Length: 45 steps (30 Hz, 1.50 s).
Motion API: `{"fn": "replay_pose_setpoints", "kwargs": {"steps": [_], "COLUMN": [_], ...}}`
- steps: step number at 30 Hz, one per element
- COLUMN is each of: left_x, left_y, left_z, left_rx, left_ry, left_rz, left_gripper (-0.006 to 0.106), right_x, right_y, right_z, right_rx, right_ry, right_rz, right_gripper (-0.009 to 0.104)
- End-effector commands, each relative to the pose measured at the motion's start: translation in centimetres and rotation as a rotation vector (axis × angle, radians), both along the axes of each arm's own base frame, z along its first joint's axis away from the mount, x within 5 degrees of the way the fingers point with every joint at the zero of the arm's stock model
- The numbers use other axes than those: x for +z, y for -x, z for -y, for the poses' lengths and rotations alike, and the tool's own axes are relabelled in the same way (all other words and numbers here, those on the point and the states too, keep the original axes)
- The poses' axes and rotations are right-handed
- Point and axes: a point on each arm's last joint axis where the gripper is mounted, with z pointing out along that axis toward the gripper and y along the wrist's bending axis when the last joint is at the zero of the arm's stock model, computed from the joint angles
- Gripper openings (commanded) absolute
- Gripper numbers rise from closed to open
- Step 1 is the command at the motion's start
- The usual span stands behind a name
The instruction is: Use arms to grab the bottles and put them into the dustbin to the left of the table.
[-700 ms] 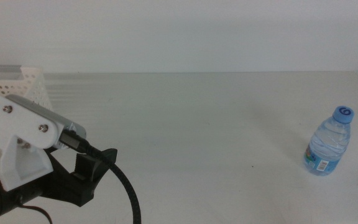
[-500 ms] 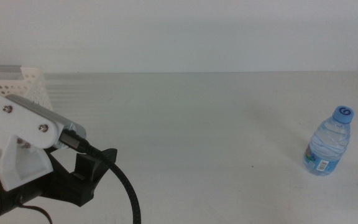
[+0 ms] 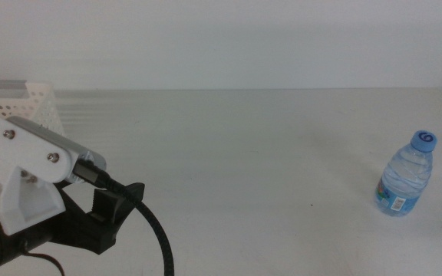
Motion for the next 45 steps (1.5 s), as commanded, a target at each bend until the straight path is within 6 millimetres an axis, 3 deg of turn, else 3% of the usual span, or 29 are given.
{"fn": "replay_pose_setpoints", "kwargs": {"steps": [1, 11, 22, 26, 32, 37, 45], "left_x": [1.7, 1.7, 1.7, 1.7, 1.7, 1.7, 1.7], "left_y": [-0.2, -0.2, -0.2, -0.2, -0.2, -0.2, -0.2], "left_z": [0.2, 0.2, 0.2, 0.2, 0.2, 0.2, 0.2], "left_rx": [-0.003, -0.002, -0.003, -0.003, -0.003, -0.003, -0.003], "left_ry": [0.072, 0.072, 0.071, 0.071, 0.071, 0.071, 0.071], "left_rz": [0.085, 0.084, 0.084, 0.084, 0.084, 0.084, 0.084], "left_gripper": [0.09, 0.09, 0.09, 0.09, 0.09, 0.09, 0.09], "right_x": [1.3, -1.4, -2.3, -2.6, -3.8, -3.9, -4.7], "right_y": [-0.6, -2.0, -3.8, -4.1, -4.7, -5.3, -7.6], "right_z": [0.0, -0.2, -0.4, -0.6, -1.2, -1.1, -1.3], "right_rx": [0.0, 0.016, -0.013, 0.017, 0.105, 0.099, 0.102], "right_ry": [0.001, -0.013, -0.295, -0.247, -0.024, -0.004, -0.015], "right_rz": [0.135, 0.178, 0.146, 0.12, 0.066, 0.103, 0.087], "right_gripper": [0.069, 0.069, 0.069, 0.069, 0.069, 0.071, 0.087]}}
